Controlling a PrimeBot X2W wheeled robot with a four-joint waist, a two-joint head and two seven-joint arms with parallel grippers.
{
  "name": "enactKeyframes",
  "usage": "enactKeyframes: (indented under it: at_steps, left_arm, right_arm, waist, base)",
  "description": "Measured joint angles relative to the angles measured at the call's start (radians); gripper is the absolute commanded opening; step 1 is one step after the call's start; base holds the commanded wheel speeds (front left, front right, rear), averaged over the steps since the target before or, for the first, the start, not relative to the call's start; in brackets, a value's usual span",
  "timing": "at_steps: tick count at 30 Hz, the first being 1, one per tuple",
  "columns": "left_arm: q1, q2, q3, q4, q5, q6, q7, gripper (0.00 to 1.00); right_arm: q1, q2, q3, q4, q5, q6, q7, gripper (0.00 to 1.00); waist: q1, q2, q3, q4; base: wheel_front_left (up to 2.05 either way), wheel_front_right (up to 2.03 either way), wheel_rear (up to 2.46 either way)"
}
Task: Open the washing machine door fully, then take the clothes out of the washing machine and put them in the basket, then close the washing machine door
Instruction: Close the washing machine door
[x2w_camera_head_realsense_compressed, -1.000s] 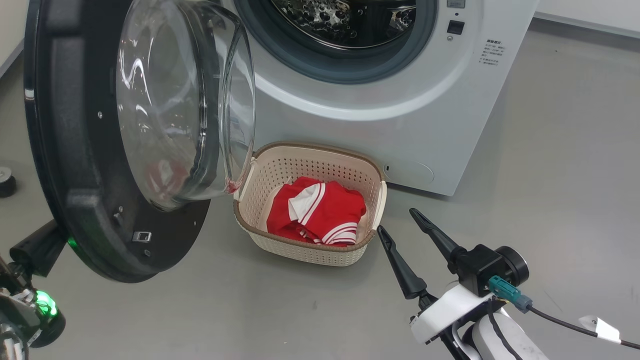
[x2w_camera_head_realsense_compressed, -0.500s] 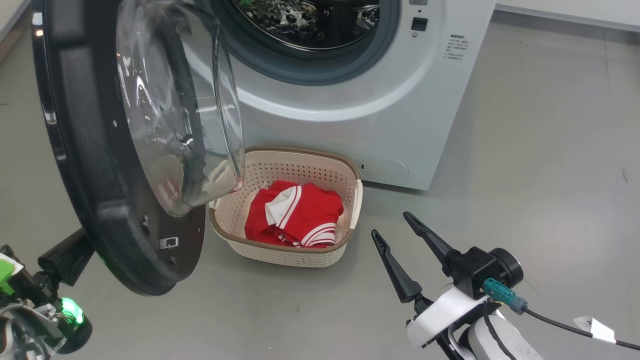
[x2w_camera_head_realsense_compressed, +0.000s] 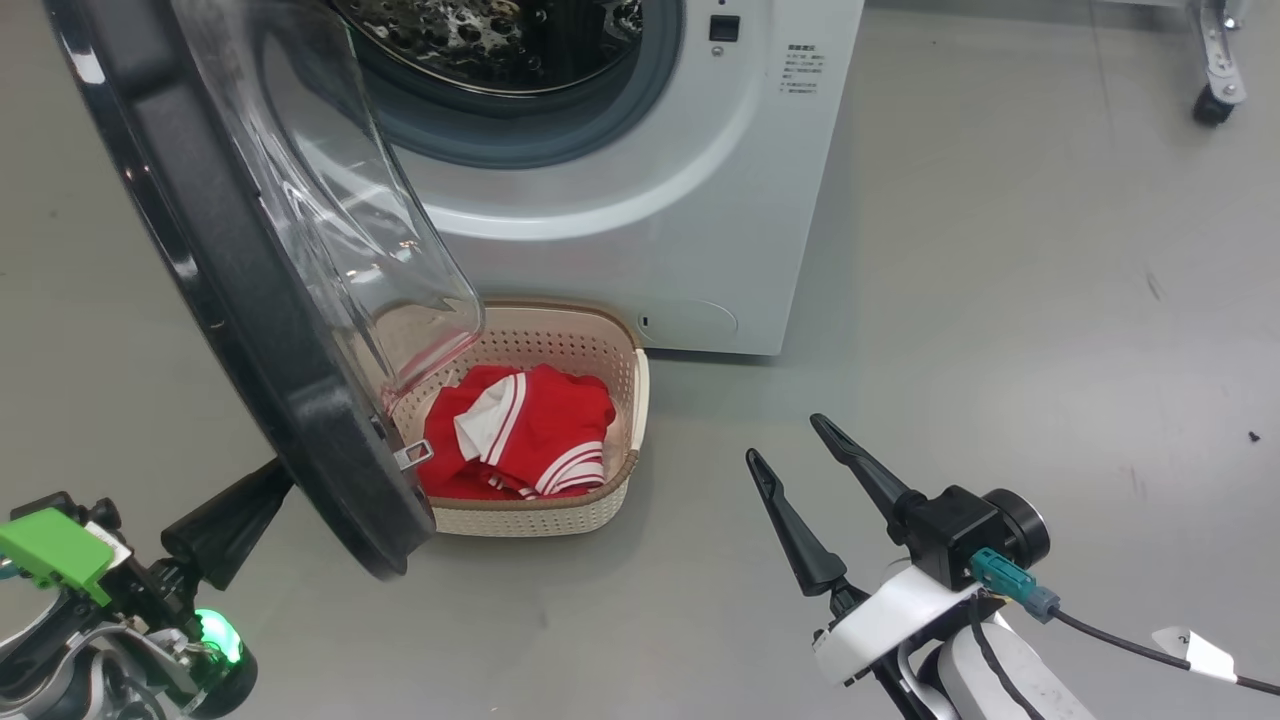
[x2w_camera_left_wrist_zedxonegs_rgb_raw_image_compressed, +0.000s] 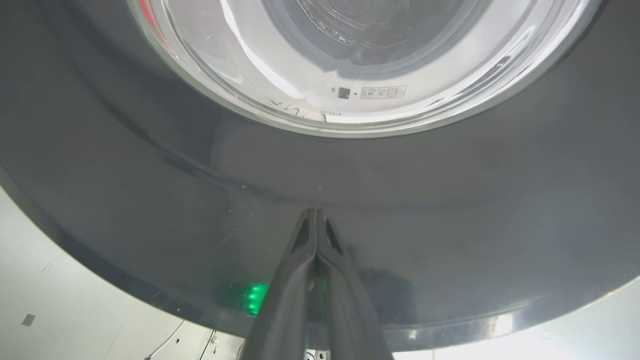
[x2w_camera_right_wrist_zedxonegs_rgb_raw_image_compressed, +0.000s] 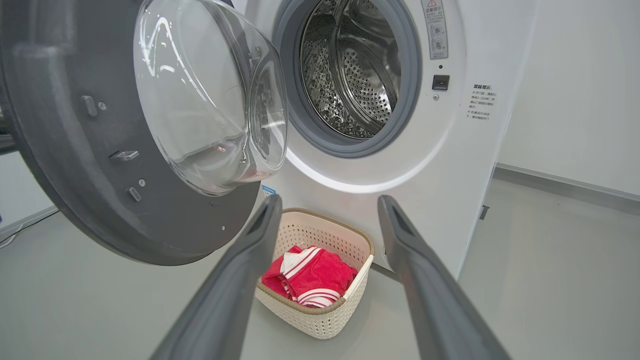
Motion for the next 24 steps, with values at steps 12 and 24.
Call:
enactKeyframes:
  at_steps: [12, 24]
  left_arm:
    - [0.006, -0.018, 0.003, -0.016, -0.001, 0.0, -0.056, 0.0]
    - [0.006, -0.024, 0.012, -0.01, -0.026, 0.0, -0.14, 0.0]
  right_arm:
    - [-0.008, 0.0, -0.017, -0.008, 0.002, -0.017, 0.0, 1.0]
    - [-0.008, 0.001, -0.016, -0.029, 0.01, -0.025, 0.0, 1.0]
  waist:
    - [0.0, 0.0001, 0.019, -0.124]
    - [0.0, 0.0, 0.039, -0.256]
  base:
    - [0.0, 0.0, 0.0]
    - [0.0, 0.0, 0.0]
